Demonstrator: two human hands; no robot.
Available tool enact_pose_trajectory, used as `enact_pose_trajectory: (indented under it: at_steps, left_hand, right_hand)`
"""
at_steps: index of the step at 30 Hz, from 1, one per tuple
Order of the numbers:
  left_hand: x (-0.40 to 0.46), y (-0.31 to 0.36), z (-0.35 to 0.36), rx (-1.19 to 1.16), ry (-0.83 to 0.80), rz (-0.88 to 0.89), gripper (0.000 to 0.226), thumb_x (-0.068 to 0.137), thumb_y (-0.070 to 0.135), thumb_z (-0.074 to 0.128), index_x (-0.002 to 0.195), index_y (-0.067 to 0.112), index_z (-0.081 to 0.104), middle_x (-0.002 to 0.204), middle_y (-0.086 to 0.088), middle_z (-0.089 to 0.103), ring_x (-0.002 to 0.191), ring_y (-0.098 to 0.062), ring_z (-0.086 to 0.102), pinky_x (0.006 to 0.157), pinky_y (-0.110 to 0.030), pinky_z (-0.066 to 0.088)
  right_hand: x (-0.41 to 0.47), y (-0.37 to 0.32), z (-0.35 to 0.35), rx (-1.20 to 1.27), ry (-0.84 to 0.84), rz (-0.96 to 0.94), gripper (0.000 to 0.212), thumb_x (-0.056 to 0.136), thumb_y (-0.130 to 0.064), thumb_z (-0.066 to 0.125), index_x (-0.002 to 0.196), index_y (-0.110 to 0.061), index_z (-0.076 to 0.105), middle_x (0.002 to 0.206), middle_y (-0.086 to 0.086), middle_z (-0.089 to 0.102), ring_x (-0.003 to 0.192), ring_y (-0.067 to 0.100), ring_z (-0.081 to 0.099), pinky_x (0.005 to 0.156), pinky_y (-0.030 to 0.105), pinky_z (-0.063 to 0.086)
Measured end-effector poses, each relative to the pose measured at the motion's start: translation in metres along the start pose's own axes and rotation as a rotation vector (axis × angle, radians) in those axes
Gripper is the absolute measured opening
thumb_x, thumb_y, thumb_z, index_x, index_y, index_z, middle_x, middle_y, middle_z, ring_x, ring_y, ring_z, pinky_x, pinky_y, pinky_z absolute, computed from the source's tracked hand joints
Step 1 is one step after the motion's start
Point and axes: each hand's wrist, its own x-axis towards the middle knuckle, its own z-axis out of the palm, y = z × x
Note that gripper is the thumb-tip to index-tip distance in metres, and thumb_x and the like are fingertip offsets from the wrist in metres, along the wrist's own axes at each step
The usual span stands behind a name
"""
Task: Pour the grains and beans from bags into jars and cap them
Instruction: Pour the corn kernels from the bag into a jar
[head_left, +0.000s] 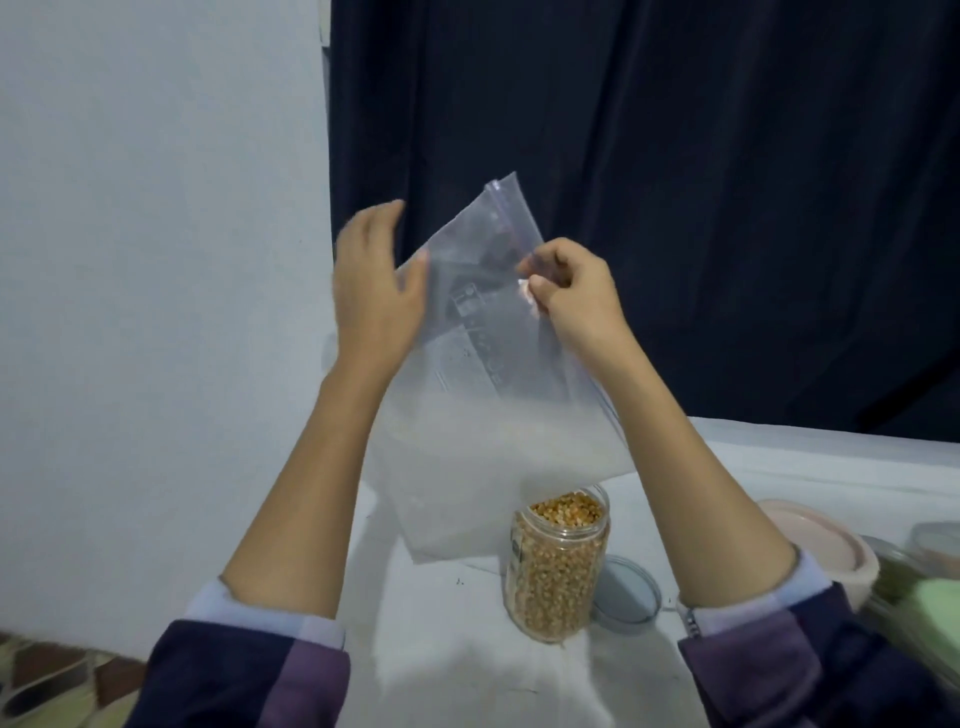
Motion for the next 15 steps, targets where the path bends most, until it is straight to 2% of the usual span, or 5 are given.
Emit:
enact_pose_trajectory:
  at_steps: [5, 7, 9, 11, 15]
  left_hand:
    - [0.004, 0.031, 0.016, -0.105, -0.138, 0.008, 0.042, 0.099, 0.029, 0.045, 0.139, 0.017, 0.043, 0.142, 0.003, 0.046, 0.134, -0.013, 0.037, 0.119, -0.045, 0.005]
    - [0.002, 0.036, 0.017, -0.168, -0.12, -0.016, 0.033, 0.097, 0.031, 0.049, 0.127, 0.019, 0.053, 0.125, 0.009, 0.057, 0.119, -0.006, 0.049, 0.117, -0.042, 0.021]
    - [-0.001, 0.041, 0.018, -0.257, -0.076, -0.058, 0.019, 0.093, 0.03, 0.056, 0.105, 0.017, 0.062, 0.094, 0.017, 0.061, 0.09, 0.005, 0.056, 0.093, -0.021, 0.046]
    - [-0.003, 0.046, 0.018, -0.313, -0.046, -0.085, 0.013, 0.09, 0.025, 0.062, 0.09, 0.012, 0.063, 0.075, 0.017, 0.056, 0.071, 0.009, 0.053, 0.068, -0.008, 0.043]
    - [-0.004, 0.055, 0.019, -0.37, 0.014, -0.117, 0.015, 0.087, 0.02, 0.065, 0.076, 0.014, 0.057, 0.064, 0.015, 0.05, 0.06, 0.006, 0.047, 0.06, -0.007, 0.037]
  right_hand:
    - [-0.014, -0.001, -0.004, 0.029, -0.155, -0.072, 0.023, 0.089, 0.008, 0.052, 0.086, -0.012, 0.061, 0.078, -0.011, 0.061, 0.059, -0.006, 0.051, 0.059, 0.016, 0.042]
    - [-0.021, -0.004, -0.011, 0.043, -0.203, -0.066, 0.02, 0.09, 0.009, 0.052, 0.089, -0.008, 0.061, 0.083, -0.006, 0.063, 0.056, -0.006, 0.051, 0.057, 0.014, 0.043]
    - [-0.026, -0.008, -0.019, 0.067, -0.233, -0.049, 0.018, 0.091, 0.009, 0.052, 0.091, -0.007, 0.062, 0.09, -0.001, 0.065, 0.057, -0.005, 0.051, 0.057, 0.013, 0.044]
    - [-0.031, -0.011, -0.028, 0.068, -0.263, -0.042, 0.016, 0.091, 0.005, 0.054, 0.094, -0.008, 0.063, 0.093, -0.001, 0.066, 0.063, -0.003, 0.055, 0.061, 0.014, 0.046]
    - [-0.043, -0.01, -0.054, 0.022, -0.336, -0.047, 0.018, 0.089, -0.009, 0.065, 0.107, -0.013, 0.062, 0.1, 0.008, 0.067, 0.078, 0.012, 0.063, 0.072, 0.025, 0.052]
